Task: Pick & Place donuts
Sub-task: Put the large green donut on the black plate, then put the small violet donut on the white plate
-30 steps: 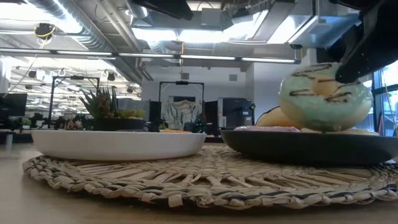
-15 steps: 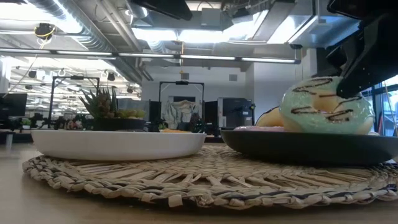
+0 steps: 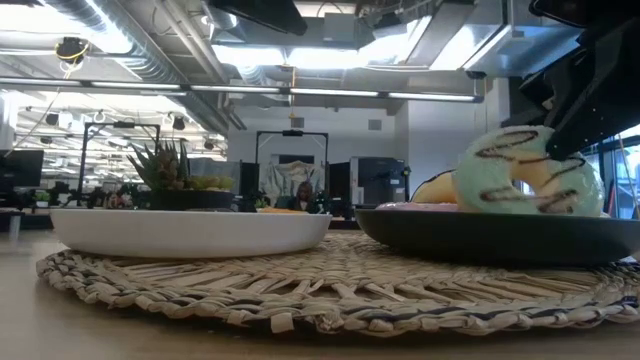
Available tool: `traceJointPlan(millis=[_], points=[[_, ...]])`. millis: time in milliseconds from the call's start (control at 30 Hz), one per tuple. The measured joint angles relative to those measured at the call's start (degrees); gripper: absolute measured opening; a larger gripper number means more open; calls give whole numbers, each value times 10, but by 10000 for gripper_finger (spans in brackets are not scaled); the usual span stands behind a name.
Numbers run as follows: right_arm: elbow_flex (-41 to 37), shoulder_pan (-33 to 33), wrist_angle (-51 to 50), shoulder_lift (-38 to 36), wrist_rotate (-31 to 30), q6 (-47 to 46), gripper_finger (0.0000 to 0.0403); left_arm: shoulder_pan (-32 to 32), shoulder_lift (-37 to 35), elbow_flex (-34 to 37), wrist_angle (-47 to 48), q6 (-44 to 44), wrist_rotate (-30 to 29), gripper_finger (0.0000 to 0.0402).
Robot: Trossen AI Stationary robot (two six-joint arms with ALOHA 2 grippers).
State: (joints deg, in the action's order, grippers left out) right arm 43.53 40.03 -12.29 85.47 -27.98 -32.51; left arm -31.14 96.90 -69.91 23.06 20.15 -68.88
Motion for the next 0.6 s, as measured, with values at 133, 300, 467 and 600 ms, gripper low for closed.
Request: traceJointPlan(millis=[133,300,467,600], points=[[0,0,0,0,0,0,104,0,0,0,0,1,0,162],[0,-1,0,0,-10,2,136,0,0,0,0,1,0,160],[0,-1,-11,-10,-41,2,147,0,0,0,0,1,0,163],[0,-1,-38,-34,-71,-1,145,0,0,0,0,1,1,164]])
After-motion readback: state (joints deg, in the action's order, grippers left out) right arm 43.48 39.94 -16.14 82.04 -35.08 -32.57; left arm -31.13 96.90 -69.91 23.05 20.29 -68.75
